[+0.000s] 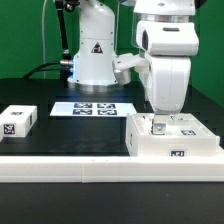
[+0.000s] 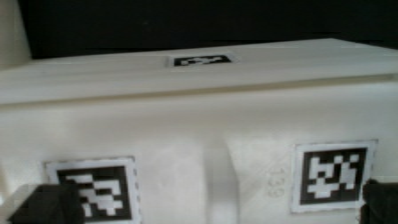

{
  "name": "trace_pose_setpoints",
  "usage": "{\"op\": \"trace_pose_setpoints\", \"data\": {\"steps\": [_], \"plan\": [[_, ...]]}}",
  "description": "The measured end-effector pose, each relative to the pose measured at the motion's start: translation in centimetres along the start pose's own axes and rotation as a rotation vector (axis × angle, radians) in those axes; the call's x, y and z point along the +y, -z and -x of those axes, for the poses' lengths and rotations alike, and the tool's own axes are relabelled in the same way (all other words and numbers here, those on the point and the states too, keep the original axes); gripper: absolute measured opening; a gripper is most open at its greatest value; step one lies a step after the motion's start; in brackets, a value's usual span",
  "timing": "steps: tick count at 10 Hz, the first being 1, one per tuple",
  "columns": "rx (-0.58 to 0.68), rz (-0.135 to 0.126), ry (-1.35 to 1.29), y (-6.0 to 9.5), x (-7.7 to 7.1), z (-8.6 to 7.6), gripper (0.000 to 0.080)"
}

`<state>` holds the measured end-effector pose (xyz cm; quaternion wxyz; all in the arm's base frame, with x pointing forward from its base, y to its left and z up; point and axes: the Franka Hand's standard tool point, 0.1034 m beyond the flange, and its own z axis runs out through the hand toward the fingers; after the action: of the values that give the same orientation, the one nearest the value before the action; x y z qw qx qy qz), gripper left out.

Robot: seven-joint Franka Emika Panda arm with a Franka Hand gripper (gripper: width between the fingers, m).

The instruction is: Assemble cabinet

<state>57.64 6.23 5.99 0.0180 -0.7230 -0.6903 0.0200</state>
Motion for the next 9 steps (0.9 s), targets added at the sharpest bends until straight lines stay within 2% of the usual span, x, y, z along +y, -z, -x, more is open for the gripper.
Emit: {"op": "trace_pose_setpoints", "data": {"steps": [1,3,5,6,7,9], "plan": [[-0.001,0.002,-0.004,0.3,-0.2,0.0,0.0793],[-0.007,0.012,-0.072,1.3,-1.6,0.2,0.0797],[0.009,0.073,-0.131,2.2,-3.2,0.1,0.0797],[0.01,0.073,-0.165,2.1,-4.1,0.0,0.0797],[0.005,0.055,-0.182,1.8,-4.5,0.0,0.0797],[0.005,0.055,-0.19,1.8,-4.4,0.1,0.0797]]}}
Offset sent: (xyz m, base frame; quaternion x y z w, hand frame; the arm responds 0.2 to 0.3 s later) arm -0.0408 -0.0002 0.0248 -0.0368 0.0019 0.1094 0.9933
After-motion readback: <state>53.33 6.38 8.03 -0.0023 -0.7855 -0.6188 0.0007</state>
